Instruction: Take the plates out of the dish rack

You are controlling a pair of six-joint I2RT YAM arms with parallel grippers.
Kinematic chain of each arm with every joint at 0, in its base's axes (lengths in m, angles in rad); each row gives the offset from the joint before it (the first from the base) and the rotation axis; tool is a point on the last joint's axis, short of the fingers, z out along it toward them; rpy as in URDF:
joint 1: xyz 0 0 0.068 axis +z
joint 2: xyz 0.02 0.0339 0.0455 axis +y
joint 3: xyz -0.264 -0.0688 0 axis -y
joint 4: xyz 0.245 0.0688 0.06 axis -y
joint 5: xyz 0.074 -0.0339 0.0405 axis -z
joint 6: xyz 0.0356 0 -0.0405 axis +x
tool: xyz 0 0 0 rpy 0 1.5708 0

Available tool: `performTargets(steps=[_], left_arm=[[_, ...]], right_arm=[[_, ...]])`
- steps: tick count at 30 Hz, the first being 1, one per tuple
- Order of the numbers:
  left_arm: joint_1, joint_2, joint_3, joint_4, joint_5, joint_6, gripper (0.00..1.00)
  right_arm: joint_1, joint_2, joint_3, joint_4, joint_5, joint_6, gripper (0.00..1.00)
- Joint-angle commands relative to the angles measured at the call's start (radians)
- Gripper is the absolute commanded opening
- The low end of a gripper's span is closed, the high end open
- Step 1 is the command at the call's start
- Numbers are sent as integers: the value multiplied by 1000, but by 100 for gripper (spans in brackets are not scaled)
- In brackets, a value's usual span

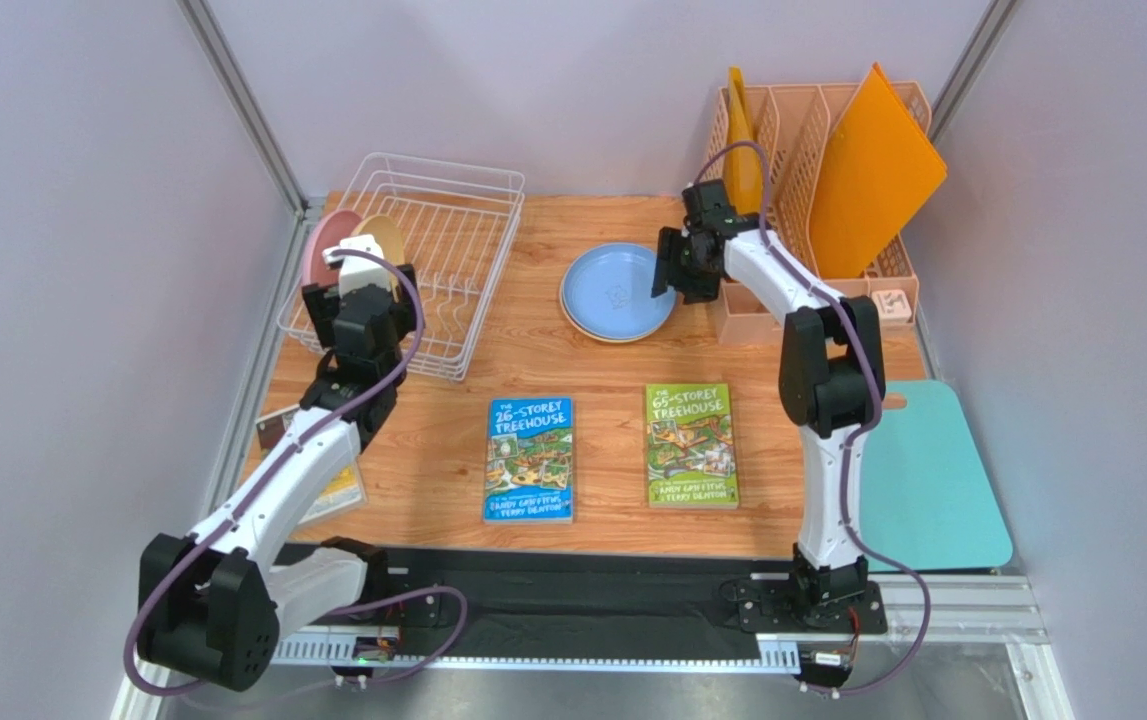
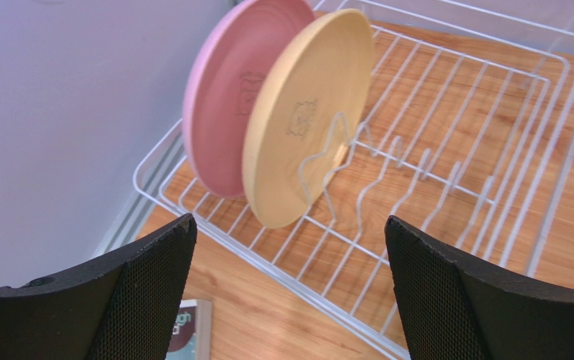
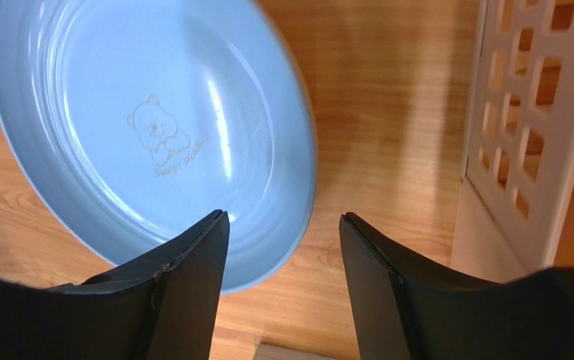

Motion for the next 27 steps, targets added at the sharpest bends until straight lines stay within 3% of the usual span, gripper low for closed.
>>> performTargets(steps=[1, 7, 10, 14, 24, 27], left_arm=[[76, 38, 45, 37, 3, 18, 99], [134, 117, 28, 201, -14, 65, 98], [148, 173, 26, 284, -19, 90, 92], [167, 256, 40, 369, -3, 104, 77], [207, 445, 32, 605, -31, 169, 66], [213, 468, 42, 614, -31, 165, 52]], right_arm=[[88, -185, -95, 48, 102, -99, 61], [163, -352, -256, 163, 89, -80, 61], [189, -406, -331, 193, 92, -68, 61], [214, -473, -398, 204, 98, -65, 60], [215, -601, -496, 216, 102, -68, 61], [217, -601, -503, 221, 102, -68, 61]])
